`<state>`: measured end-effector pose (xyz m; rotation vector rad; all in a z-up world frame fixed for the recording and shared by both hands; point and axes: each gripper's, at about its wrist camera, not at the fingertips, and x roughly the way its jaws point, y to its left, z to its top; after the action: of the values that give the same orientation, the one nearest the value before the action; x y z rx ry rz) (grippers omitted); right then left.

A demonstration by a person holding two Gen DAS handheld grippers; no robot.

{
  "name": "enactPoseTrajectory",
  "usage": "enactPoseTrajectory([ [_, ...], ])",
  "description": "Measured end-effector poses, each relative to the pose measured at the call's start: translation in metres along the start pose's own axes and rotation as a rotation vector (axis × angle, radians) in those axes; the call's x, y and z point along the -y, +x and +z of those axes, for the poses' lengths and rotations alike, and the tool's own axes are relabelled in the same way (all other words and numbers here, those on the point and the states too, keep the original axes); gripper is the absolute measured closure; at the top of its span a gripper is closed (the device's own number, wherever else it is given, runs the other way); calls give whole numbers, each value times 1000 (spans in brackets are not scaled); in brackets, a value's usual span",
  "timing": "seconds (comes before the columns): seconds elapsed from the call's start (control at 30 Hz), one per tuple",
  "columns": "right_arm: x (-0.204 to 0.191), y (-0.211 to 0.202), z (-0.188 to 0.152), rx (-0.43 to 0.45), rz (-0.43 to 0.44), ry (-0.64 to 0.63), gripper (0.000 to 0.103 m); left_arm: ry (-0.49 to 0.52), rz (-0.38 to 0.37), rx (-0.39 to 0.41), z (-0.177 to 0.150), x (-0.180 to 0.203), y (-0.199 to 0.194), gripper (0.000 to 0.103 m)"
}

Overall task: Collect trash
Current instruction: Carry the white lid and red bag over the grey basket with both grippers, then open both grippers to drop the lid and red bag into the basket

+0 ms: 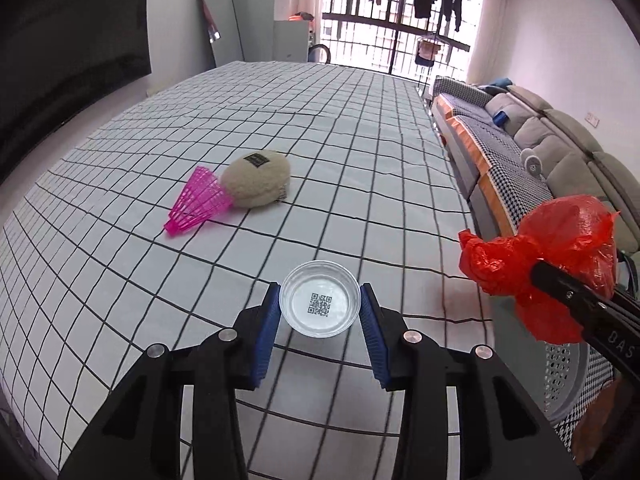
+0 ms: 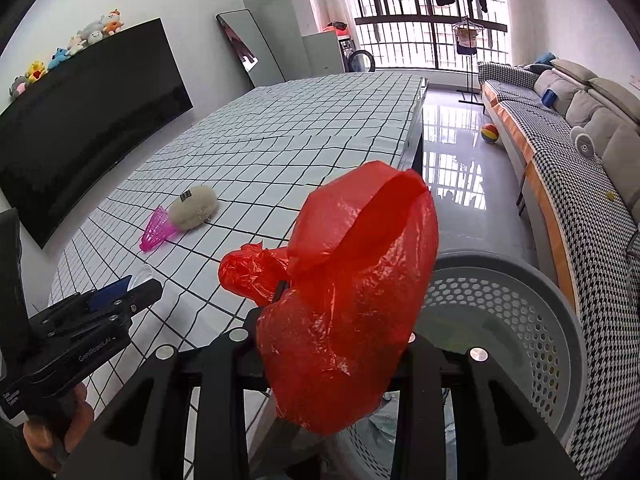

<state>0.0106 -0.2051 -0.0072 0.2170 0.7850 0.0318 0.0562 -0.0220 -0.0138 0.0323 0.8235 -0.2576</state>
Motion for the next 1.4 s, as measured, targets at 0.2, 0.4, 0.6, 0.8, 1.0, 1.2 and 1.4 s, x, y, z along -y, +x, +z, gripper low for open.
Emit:
enactPoseTrajectory([
  [0.2,33,-19,-9,14,-40,49,71,59,-58,3,0,39,-3,64],
  [0.4,63,-40,-17,47,-79,102,71,118,-95,9,1,72,-5,64],
  [0.6,96,-57,-35,68,-115,175,71,175,-119,14,-1,100,-10,64],
  [0.8,121,-72,-50,77,-135,223,71,231,-147,15,-8,134,-12,64],
  [1.0,142,-79,-62,65,-143,247,71,271,-159,3,-13,164,-8,64],
  [1.2,160,-79,-76,35,-165,254,71,300,-173,-27,-20,186,3,64],
  [1.4,169,-70,-84,-2,-164,253,71,335,-181,-52,-27,204,12,64],
])
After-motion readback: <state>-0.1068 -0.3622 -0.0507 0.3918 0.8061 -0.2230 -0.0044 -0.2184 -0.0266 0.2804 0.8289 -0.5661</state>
